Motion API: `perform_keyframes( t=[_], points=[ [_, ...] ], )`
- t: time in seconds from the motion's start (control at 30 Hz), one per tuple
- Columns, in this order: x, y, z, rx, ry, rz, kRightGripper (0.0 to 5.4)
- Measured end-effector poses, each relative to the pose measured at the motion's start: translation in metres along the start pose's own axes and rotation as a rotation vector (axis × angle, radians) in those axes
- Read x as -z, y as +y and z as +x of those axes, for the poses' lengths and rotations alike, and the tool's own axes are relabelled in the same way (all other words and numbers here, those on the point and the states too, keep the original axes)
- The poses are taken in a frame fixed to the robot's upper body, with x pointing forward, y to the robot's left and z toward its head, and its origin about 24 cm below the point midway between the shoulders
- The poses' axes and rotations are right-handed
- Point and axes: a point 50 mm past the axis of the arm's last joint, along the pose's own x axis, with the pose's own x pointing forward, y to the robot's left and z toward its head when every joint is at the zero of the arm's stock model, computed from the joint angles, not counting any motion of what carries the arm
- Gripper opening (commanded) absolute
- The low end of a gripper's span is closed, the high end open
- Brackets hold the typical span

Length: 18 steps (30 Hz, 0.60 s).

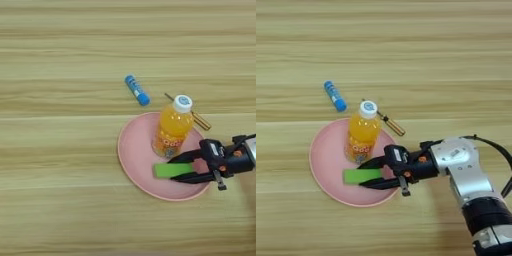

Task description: Move the objects on the table

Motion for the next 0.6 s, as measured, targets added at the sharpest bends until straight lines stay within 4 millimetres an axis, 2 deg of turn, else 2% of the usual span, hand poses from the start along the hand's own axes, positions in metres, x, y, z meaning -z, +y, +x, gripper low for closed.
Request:
perform_keyframes(
  t=[0.47,0.5,0.6],
  points=[
    [0.0013,-0.0001,0.0000,-0.008,0.003,-0.003,1.40],
    [0.0013,0.0000,0.0000,-0.009,0.003,-0.003,1.69],
    [0.0013,0.0001,0.0001,-0.011,0.003,-0.003,2.00]
  ],
)
